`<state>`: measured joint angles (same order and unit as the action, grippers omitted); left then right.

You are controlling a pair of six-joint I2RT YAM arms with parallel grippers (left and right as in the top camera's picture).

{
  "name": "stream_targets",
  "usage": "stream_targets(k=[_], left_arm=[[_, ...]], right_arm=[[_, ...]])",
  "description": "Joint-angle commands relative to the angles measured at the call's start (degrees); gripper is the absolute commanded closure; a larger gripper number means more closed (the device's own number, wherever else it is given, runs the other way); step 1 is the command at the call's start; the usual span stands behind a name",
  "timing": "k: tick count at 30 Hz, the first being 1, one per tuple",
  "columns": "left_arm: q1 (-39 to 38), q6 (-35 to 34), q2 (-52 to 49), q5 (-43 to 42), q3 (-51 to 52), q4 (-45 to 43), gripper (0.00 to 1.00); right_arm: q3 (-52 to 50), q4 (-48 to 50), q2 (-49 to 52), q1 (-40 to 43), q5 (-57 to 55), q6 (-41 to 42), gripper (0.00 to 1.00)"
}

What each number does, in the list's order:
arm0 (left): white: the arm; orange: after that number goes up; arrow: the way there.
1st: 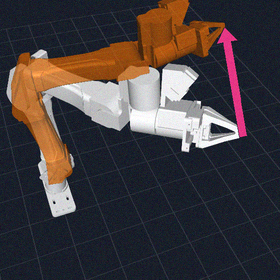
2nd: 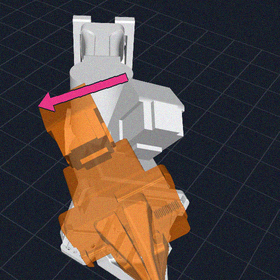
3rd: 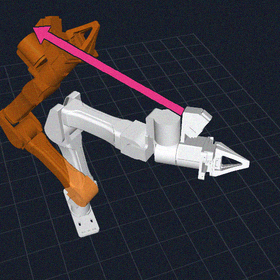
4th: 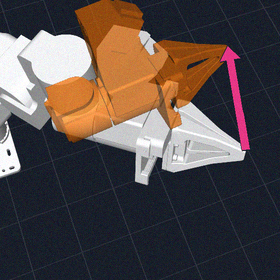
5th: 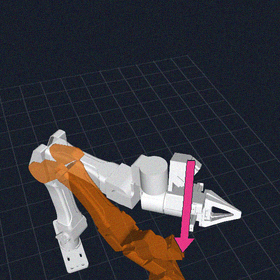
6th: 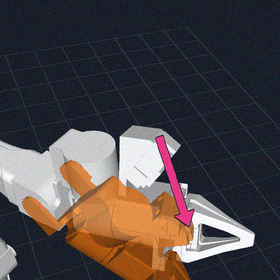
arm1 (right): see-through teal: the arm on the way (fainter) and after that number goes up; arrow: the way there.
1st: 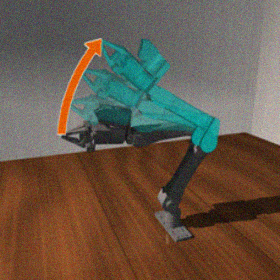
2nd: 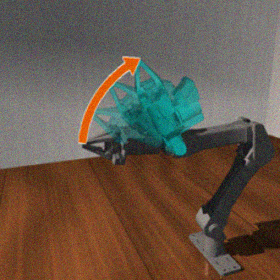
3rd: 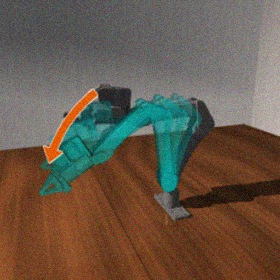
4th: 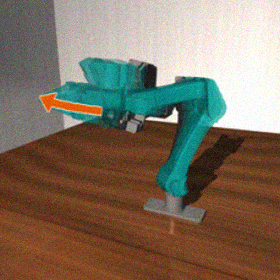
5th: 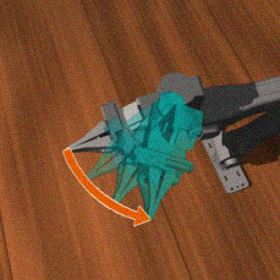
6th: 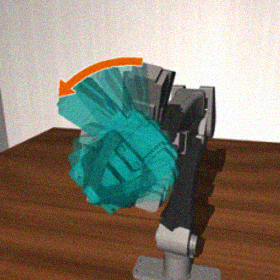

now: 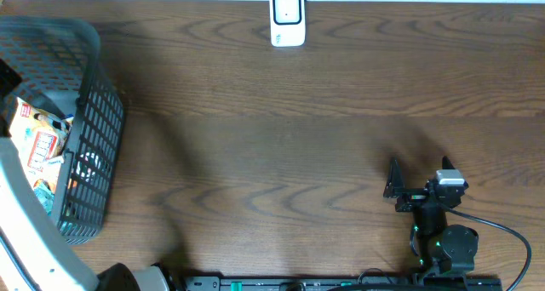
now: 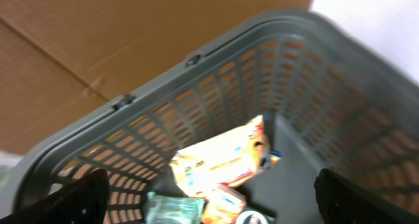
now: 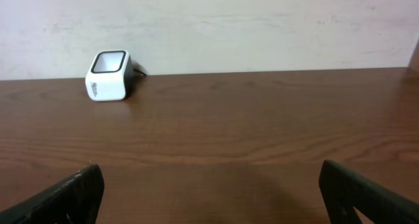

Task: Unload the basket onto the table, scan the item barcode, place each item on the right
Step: 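Reach the left gripper into the grey basket toward the orange tissue pack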

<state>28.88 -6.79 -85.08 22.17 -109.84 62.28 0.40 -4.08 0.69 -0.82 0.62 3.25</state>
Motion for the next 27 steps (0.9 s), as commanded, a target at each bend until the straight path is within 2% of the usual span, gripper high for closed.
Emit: stream_targets(k=[1, 18, 23, 27], left_arm=[[0.3, 1.2, -1.8, 4.6, 1.6, -0.2, 0.02], [1.0, 1.5, -13.6, 4.3, 4.7, 3.7, 0.02], [1.6, -5.5, -17.8, 3.8, 4.7, 8.6, 0.02], [1.6, -8.0, -21.8, 3.8, 4.7, 12.4, 0.02]], right_arm=[[-0.1, -0.2, -0.3, 0.4, -0.1, 0.1, 0.01], [-0.1, -0.2, -0.3, 0.4, -0.1, 0.1, 0.01], [-0.1, -0.2, -0.3, 0.4, -0.1, 0.1, 0.01], [-0.1, -0.2, -0.3, 0.4, -0.1, 0.1, 0.01]])
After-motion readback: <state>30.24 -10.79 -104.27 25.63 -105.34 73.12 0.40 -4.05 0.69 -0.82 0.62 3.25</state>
